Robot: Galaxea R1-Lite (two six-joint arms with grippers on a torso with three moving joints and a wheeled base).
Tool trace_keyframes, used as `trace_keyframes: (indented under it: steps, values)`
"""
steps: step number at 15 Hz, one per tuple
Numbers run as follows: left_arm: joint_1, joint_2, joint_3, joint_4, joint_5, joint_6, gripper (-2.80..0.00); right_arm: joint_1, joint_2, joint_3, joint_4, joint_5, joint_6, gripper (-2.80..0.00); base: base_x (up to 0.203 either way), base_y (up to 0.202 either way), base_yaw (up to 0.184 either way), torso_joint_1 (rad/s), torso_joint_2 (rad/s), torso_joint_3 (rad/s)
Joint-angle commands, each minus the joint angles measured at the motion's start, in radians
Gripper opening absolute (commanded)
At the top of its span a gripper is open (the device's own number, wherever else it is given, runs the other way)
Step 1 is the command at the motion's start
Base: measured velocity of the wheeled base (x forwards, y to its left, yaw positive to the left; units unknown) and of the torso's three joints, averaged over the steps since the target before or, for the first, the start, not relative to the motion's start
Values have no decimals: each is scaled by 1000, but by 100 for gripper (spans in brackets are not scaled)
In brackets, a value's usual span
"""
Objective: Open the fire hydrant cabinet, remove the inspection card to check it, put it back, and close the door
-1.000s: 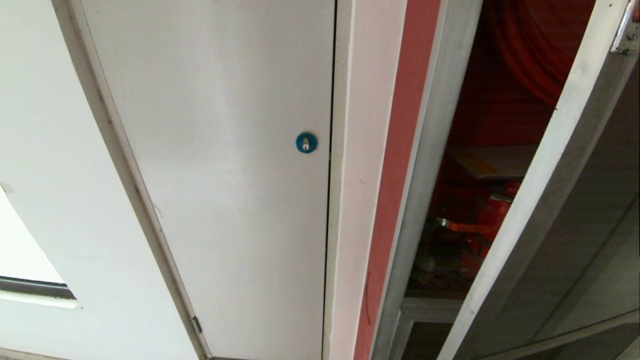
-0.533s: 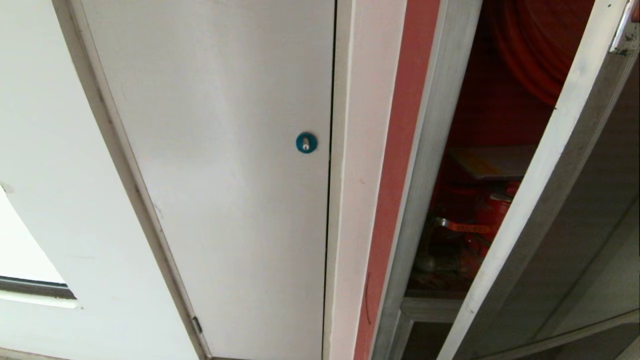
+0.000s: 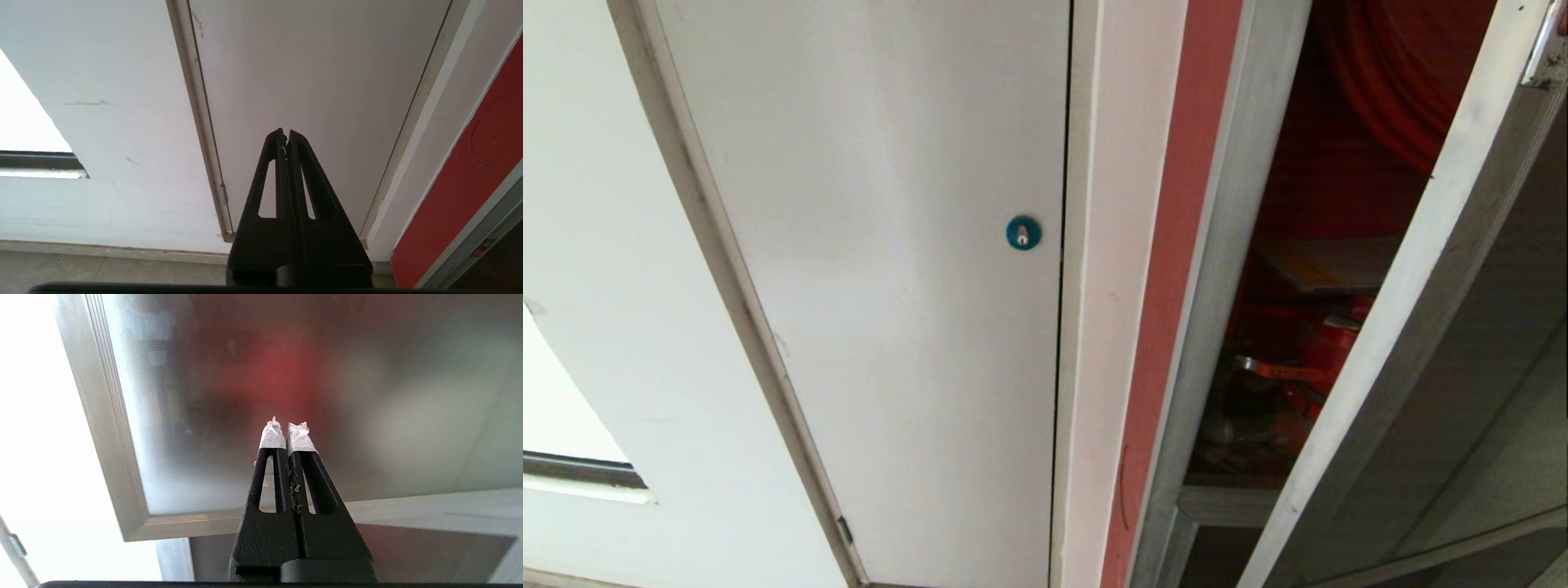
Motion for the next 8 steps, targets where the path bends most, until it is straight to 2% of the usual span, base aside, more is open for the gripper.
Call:
trace_keyframes:
  steps: [1, 6, 8]
  values:
    - [0, 1, 0, 0, 0, 0, -280, 0, 2, 58, -23, 7, -6, -280, 0, 0, 0, 0, 0, 0]
    - [0, 0, 0, -1, 0, 0, -280, 0, 3, 58, 154, 10, -15, -280, 0, 0, 0, 0, 0, 0]
    - [0, 0, 0, 0, 0, 0, -280, 0, 3, 56, 162, 12, 1, -280, 0, 0, 0, 0, 0, 0]
